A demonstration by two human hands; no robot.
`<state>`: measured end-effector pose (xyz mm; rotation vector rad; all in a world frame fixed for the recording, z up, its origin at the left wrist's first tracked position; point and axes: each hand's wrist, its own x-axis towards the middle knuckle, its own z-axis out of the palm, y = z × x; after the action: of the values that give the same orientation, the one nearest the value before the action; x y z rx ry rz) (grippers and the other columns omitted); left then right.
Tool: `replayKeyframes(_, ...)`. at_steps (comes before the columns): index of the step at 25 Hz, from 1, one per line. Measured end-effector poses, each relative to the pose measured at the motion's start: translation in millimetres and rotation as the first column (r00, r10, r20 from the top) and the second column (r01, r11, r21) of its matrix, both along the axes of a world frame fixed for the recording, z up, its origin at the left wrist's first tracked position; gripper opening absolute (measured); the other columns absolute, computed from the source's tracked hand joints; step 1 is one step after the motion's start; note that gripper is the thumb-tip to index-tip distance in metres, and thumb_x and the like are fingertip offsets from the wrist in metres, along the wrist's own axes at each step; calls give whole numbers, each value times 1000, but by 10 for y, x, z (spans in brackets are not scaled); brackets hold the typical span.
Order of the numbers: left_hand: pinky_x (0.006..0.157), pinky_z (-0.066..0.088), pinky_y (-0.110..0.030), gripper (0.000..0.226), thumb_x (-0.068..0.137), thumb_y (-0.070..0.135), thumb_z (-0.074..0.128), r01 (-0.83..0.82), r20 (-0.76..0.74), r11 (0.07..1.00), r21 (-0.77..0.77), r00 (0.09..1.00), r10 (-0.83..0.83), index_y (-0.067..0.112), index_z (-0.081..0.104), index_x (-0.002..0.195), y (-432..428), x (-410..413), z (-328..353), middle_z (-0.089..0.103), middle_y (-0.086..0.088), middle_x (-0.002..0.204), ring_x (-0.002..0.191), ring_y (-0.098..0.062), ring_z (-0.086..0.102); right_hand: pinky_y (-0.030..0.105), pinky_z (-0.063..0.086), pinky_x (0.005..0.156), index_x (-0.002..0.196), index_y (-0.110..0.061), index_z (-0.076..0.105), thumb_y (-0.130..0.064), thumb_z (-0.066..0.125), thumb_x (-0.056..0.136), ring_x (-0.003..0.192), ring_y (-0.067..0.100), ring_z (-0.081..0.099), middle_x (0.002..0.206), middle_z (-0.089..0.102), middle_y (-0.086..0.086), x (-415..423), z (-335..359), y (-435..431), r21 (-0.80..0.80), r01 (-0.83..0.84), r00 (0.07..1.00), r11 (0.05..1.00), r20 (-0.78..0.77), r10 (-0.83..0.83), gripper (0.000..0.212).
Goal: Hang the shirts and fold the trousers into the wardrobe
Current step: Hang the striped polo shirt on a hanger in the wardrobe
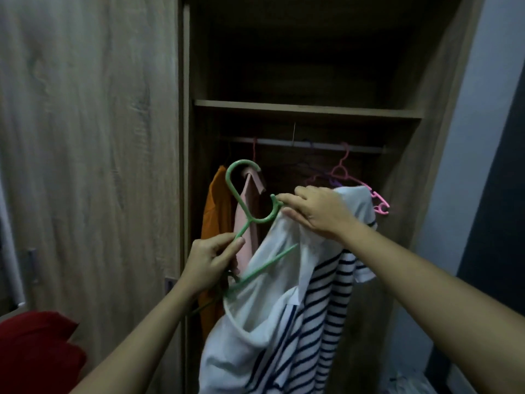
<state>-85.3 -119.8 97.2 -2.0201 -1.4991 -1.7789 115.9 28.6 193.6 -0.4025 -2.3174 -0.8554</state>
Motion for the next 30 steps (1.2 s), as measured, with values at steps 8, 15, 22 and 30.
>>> replayKeyframes(8, 73, 46, -39, 21, 87, 36, 47, -471, -369, 823, 317, 738, 564, 28, 51, 106, 245, 597, -806, 38, -8, 113, 96, -23, 41, 23, 36, 35, 85, -21, 67, -49, 19, 99, 45, 20, 59, 62, 61, -2, -48, 13, 119, 144, -39, 960, 989, -268, 77, 58)
replayKeyframes(15, 88, 37, -3, 59, 74, 9, 64, 147, 33, 724, -674, 985, -170, 27, 49, 128, 679, 260, -1258, 46, 8, 134, 120, -9, 49, 29, 44, 38, 91, -20, 67, -46, 24, 99, 54, 20, 64, 69, 67, -1, 158, 88, 245, 151, -71, 942, 986, -315, 117, 52)
replayKeyframes(22, 72, 48, -29, 63, 50, 10, 69, 390, 358, 556, -734, 918, -171, 15, 61, 112, 721, -581, -791, 60, -9, 108, 82, -19, 59, 24, 33, 35, 81, -23, 66, -46, 22, 100, 43, 19, 58, 59, 60, -1, 651, -447, 589, 156, 161, 972, 975, -197, -129, 53)
replayKeyframes(30, 74, 46, -39, 33, 81, 15, 52, -500, -451, 802, -327, 828, 332, 9, 55, 114, 786, 87, 262, 50, -14, 110, 93, -37, 56, 26, 38, 39, 86, -27, 59, -54, 18, 96, 57, 19, 64, 70, 66, -4, 248, -762, 354, -165, 226, 914, 960, -305, -268, 50)
